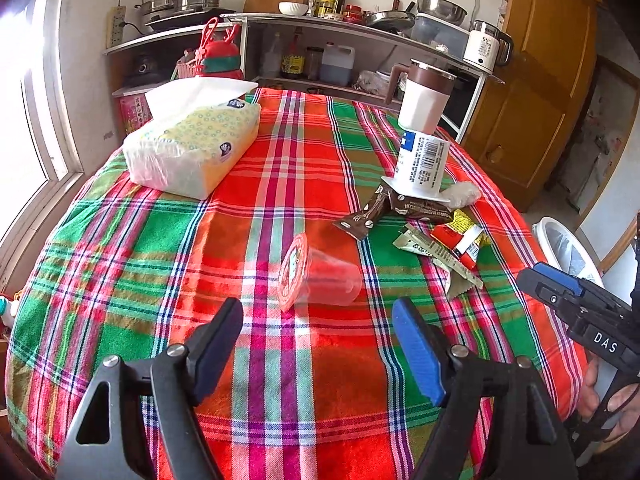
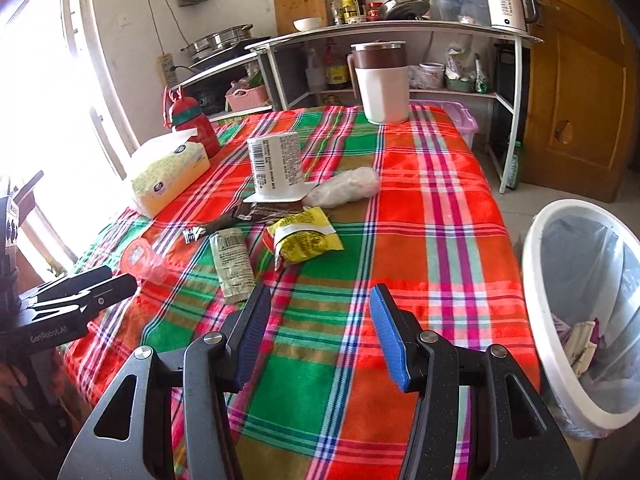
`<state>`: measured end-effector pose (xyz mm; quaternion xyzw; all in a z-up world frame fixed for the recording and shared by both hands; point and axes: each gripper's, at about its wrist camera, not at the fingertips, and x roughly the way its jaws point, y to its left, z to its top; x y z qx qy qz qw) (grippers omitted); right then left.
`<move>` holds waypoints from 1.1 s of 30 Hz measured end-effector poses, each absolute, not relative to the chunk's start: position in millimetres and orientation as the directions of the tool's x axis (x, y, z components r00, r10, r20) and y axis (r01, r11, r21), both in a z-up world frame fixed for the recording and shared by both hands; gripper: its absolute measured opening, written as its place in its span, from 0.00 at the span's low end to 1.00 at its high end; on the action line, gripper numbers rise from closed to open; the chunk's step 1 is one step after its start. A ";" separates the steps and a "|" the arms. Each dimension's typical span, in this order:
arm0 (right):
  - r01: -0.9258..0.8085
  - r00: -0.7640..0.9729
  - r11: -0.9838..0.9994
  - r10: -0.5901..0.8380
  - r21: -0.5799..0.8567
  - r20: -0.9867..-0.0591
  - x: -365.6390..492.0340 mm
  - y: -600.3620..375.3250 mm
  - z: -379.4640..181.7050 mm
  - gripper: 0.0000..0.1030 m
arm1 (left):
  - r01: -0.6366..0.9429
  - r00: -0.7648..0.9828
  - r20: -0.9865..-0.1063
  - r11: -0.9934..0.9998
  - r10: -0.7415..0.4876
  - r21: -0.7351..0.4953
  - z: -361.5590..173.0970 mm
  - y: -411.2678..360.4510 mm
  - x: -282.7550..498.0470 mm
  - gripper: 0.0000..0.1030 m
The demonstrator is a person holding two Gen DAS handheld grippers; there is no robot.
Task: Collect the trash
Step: 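Grasp the clear red-lidded plastic cup with left gripper while right grasps the green wrapper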
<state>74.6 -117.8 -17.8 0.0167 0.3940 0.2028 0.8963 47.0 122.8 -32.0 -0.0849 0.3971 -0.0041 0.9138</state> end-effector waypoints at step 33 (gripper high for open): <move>-0.487 0.481 0.861 0.407 0.149 -0.776 105.0 -44.1 -35.6 0.51 | -0.055 0.665 -0.741 0.985 -0.088 -0.166 -47.3 134.6 80.9 0.56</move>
